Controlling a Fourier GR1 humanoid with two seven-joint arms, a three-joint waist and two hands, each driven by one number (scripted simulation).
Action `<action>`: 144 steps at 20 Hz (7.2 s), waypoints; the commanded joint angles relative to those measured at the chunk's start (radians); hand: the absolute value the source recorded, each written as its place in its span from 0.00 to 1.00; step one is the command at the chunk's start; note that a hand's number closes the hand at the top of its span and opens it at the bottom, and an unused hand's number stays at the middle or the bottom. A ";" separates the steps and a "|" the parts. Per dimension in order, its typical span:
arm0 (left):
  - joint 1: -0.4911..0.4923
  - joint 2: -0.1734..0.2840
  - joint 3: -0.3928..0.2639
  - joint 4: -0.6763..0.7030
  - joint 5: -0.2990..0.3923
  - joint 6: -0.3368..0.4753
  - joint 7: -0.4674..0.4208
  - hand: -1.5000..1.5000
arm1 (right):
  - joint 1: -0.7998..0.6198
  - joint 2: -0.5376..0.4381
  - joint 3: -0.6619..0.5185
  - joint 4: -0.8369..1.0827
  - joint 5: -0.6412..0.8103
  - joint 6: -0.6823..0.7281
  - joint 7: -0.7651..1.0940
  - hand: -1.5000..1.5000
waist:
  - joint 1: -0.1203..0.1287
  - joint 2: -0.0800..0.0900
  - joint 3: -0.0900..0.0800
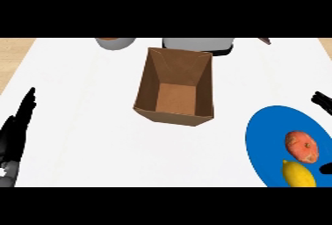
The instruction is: Pick the squash from the plate and place it in the cardboard box
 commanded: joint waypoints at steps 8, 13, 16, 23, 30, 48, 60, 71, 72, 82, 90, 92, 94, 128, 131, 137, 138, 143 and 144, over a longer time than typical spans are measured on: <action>-0.053 -0.044 -0.001 0.103 -0.015 -0.019 -0.055 0.50 | -0.132 -0.188 0.189 0.116 0.392 -0.055 -0.323 0.00 | 0.024 0.000 -0.005; -0.080 -0.034 0.018 0.126 -0.009 -0.064 -0.082 0.50 | -0.251 -0.180 0.290 0.182 0.553 -0.114 -0.266 0.00 | 0.029 -0.003 -0.006; -0.082 -0.045 0.021 0.144 -0.022 -0.059 -0.081 0.50 | -0.316 -0.123 0.353 0.217 0.609 -0.095 -0.240 0.00 | 0.026 -0.005 -0.006; -0.035 -0.051 0.038 0.095 -0.043 -0.074 -0.055 0.50 | -0.421 -0.051 0.373 0.387 0.724 -0.158 -0.272 0.00 | 0.012 -0.011 -0.006; -0.077 -0.063 0.084 0.137 -0.067 -0.088 -0.055 0.50 | -0.379 0.005 0.373 0.410 0.760 -0.213 -0.286 0.00 | -0.008 -0.014 -0.007; -0.104 -0.104 0.115 0.139 -0.119 -0.095 -0.012 0.50 | -0.292 -0.027 0.416 0.151 0.711 -0.154 -0.230 0.00 | -0.021 -0.018 -0.008; -0.059 -0.122 0.183 0.115 -0.157 -0.155 -0.034 0.50 | -0.225 0.042 0.347 0.102 0.837 -0.137 -0.060 1.00 | -0.015 -0.018 -0.008; -0.062 -0.137 0.220 0.107 -0.158 -0.177 -0.027 0.50 | -0.309 0.167 0.181 0.205 0.853 -0.385 -0.077 1.00 | -0.012 -0.016 -0.007; -0.130 -0.161 0.193 0.196 -0.190 -0.172 -0.061 0.50 | -0.381 0.225 0.184 0.317 0.881 -0.406 -0.077 1.00 | -0.008 -0.010 -0.007; -0.090 -0.191 0.162 0.129 -0.229 -0.149 -0.051 0.50 | -0.744 0.253 0.037 0.644 0.889 -0.494 -0.048 1.00 | 0.020 -0.004 -0.006; -0.068 -0.162 0.217 0.161 -0.199 -0.187 -0.087 0.50 | -0.865 0.282 -0.072 0.585 0.763 -0.425 -0.190 1.00 | 0.001 -0.012 -0.008; -0.096 -0.180 0.199 0.119 -0.207 -0.179 -0.011 0.50 | -0.879 0.326 -0.070 0.546 0.748 -0.401 -0.175 1.00 | -0.008 -0.017 -0.007; -0.080 -0.170 0.227 0.144 -0.202 -0.181 -0.047 0.50 | -0.875 0.339 -0.053 0.500 0.744 -0.334 -0.157 1.00 | -0.017 -0.020 -0.008; -0.076 -0.221 0.216 0.079 -0.270 -0.219 -0.033 0.50 | -1.072 0.861 0.118 0.632 0.548 -0.344 0.588 0.00 | 0.039 -0.006 -0.008; -0.110 -0.207 0.226 0.115 -0.260 -0.250 -0.033 0.50 | -1.094 0.861 0.166 0.677 0.464 -0.345 0.625 0.00 | 0.057 -0.001 -0.009; -0.138 -0.218 0.236 0.120 -0.269 -0.237 -0.019 0.50 | -1.062 0.861 0.215 0.659 0.347 -0.357 0.545 0.00 | 0.054 -0.002 -0.008; -0.126 -0.191 0.250 0.117 -0.247 -0.276 -0.034 0.50 | -1.066 0.861 0.201 0.663 0.347 -0.390 0.498 0.00 | 0.059 0.001 -0.008; -0.108 -0.235 0.228 0.123 -0.284 -0.226 -0.048 0.50 | -1.085 0.861 0.103 0.668 0.243 -0.424 0.425 0.00 | 0.041 0.000 -0.007; -0.133 -0.211 0.253 0.138 -0.263 -0.251 -0.043 0.50 | -1.131 0.861 0.076 0.676 0.217 -0.430 0.477 0.00 | 0.037 -0.001 -0.008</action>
